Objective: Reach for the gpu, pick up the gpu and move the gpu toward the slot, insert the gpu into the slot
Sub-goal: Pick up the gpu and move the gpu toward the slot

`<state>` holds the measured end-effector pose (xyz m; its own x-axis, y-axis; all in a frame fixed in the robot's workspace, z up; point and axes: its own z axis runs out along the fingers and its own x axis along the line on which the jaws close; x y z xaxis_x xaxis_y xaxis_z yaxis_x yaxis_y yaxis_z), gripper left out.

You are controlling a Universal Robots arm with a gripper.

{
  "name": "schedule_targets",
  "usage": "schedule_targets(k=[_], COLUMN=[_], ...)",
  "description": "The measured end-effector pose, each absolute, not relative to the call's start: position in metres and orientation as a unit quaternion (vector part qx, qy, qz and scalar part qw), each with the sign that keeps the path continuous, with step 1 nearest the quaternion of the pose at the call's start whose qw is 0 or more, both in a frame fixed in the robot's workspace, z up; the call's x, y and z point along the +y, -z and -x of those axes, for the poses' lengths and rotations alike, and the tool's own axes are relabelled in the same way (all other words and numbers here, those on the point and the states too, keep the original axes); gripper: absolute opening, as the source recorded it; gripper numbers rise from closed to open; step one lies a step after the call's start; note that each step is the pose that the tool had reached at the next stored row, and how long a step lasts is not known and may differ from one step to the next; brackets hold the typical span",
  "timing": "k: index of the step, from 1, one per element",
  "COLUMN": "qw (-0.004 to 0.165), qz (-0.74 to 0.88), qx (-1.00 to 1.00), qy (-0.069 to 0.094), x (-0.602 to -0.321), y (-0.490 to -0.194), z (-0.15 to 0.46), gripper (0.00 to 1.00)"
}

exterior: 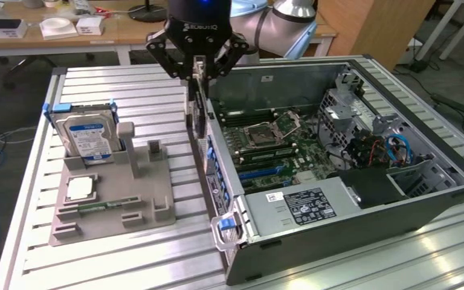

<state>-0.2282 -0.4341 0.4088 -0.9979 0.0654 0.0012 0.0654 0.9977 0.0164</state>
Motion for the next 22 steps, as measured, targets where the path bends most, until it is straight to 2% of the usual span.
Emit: schedule_targets(k=[22], qw=[0.001], qz=[0.033], qx=[-0.999], qy=[0.008], x=[-0.434], y=[-0.408], z=[0.137], gripper=[0.26])
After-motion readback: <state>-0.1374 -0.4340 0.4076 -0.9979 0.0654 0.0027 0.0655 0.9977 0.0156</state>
